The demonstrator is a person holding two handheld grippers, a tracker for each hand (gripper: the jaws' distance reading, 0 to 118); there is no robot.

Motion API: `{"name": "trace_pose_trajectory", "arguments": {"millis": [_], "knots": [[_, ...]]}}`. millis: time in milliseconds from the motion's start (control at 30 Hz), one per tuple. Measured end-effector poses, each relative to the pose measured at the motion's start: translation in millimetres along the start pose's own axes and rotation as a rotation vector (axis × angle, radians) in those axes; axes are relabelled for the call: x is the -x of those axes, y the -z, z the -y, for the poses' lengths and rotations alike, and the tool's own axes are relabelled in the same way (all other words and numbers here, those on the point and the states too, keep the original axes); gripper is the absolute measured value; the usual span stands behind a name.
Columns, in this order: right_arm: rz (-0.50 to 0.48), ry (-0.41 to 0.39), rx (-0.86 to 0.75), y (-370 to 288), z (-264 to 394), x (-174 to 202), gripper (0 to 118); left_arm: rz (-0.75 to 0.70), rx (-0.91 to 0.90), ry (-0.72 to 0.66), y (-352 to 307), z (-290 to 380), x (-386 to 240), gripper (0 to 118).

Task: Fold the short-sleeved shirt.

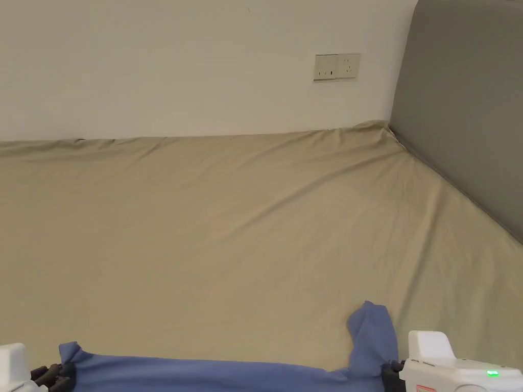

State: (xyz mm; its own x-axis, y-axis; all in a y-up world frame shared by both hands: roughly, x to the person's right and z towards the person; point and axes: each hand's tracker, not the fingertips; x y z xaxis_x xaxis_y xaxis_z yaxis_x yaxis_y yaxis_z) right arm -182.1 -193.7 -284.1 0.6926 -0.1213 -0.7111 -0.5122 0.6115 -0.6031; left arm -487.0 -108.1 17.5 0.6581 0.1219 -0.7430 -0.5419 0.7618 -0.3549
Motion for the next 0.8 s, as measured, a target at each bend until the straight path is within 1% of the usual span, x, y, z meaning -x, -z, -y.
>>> {"name": "trace_pose_trajectory", "arguments": {"millis": [33,67,100,167,200,300,333,467,567,700,800], "knots": [[0.02,-0.04,-0.049,-8.2,2.0,4.2,7,-0.003,-0.021,0.003,-12.2,1.1,-2.4,2],[0.038,-0.073,-0.114,-13.6,2.3,-1.5,7,-0.003,-0.045,0.002,-25.6,2.2,-4.8,2],[0.022,-0.088,-0.159,-23.3,2.2,1.6,7,-0.004,-0.061,0.004,-37.5,3.1,-7.0,2],[-0.009,-0.082,-0.268,-57.4,1.6,12.1,7,-0.015,-0.125,0.009,-70.1,5.3,-11.8,2],[-0.016,-0.085,-0.318,-66.8,5.1,4.0,7,-0.021,-0.154,0.007,-85.3,6.3,-13.7,2],[-0.021,-0.091,-0.496,-122.5,6.9,11.7,7,-0.043,-0.261,-0.013,-139.7,11.4,-17.7,2],[-0.03,-0.085,-0.567,-143.1,13.4,7.0,7,-0.066,-0.313,-0.013,-161.5,14.9,-21.4,2],[-0.013,-0.066,-0.804,-224.6,28.8,14.1,7,-0.167,-0.543,-0.014,-243.4,34.5,-41.2,2],[-0.012,-0.063,-0.956,-275.3,42.6,18.1,7,-0.194,-0.689,-0.027,-293.2,49.8,-54.5,2],[-0.009,-0.051,-1.098,-331.3,62.1,24.4,7,-0.208,-0.86,-0.071,-352.6,62.1,-73.0,2],[-0.002,-0.053,-1.186,-364.6,67.4,23.6,7,-0.199,-0.946,-0.06,-386.7,59.5,-82.1,2]]}}
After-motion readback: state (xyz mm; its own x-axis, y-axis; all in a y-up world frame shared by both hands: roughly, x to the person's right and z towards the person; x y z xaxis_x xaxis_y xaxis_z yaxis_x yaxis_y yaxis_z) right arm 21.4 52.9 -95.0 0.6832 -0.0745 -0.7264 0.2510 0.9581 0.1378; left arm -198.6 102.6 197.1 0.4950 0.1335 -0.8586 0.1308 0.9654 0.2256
